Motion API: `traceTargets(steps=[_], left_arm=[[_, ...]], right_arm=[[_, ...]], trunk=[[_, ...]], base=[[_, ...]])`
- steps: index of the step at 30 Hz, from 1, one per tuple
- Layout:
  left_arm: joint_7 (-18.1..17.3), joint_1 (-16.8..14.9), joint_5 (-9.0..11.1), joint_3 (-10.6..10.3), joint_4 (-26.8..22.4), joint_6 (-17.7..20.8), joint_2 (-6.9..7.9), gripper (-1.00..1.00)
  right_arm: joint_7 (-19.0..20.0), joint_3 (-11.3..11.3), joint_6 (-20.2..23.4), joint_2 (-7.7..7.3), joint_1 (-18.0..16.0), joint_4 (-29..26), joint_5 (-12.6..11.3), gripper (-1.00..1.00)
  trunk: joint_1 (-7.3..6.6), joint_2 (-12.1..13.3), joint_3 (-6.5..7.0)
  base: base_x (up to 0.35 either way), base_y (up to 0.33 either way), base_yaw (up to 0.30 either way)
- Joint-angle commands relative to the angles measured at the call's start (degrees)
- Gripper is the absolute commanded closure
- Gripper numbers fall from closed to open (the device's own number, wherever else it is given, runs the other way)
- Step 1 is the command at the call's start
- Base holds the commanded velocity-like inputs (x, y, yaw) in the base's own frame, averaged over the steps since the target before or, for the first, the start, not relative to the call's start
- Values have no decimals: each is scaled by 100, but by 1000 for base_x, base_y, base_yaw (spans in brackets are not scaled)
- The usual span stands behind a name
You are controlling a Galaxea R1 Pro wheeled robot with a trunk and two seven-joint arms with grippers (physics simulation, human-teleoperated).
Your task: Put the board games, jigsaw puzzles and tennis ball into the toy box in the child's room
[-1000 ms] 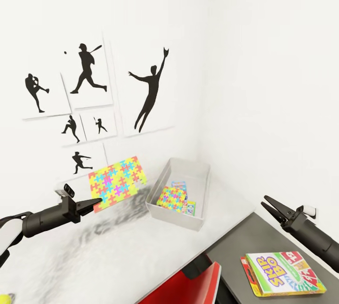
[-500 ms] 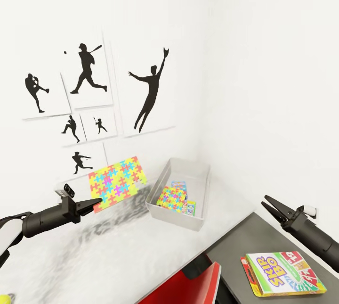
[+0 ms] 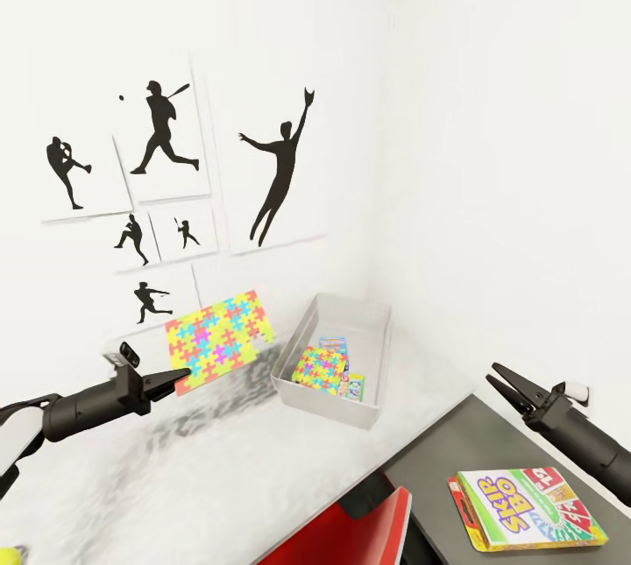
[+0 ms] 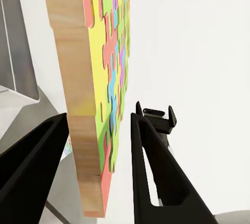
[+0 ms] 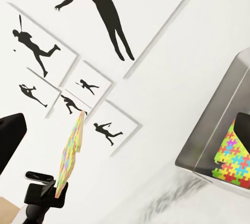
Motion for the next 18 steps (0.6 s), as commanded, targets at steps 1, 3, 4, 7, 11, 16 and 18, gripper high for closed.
traceTargets(steps=[1, 3, 4, 7, 11, 16, 18], left_arm=[[-21, -7, 1, -9, 3, 12, -1, 100], [-12, -7, -13, -15, 3, 4, -14, 100], [-8, -10, -25, -17, 3, 1, -22, 100], [66, -12, -52, -41, -22, -11, -71, 100], [480, -27, -84, -88, -15, -55, -513, 100], [2128, -696, 6, -90, -217, -60, -1465, 100], [2595, -1034, 1, -97, -188, -62, -1888, 100]], right_arm=[[13, -6, 28, 0, -6, 0, -1, -100], [13, -20, 31, -3, -6, 0, -3, -100], [13, -31, 33, -5, -6, 0, -5, -100], [13, -53, 34, -8, -6, 0, -9, -100], [4, -65, 30, -9, -6, 0, -2, -100], [-33, -172, 23, -45, -6, 7, 34, -100], [-49, -319, 26, -54, -4, 8, 40, -100]], trunk=[[3, -12, -12], [3, -12, -12], [3, -12, -12], [3, -12, -12], [3, -12, -12], [3, -12, -12], [3, -12, -12]], base=[[0, 0, 0], [0, 0, 0], [0, 0, 0], [0, 0, 0], [0, 0, 0], [0, 0, 0], [0, 0, 0]])
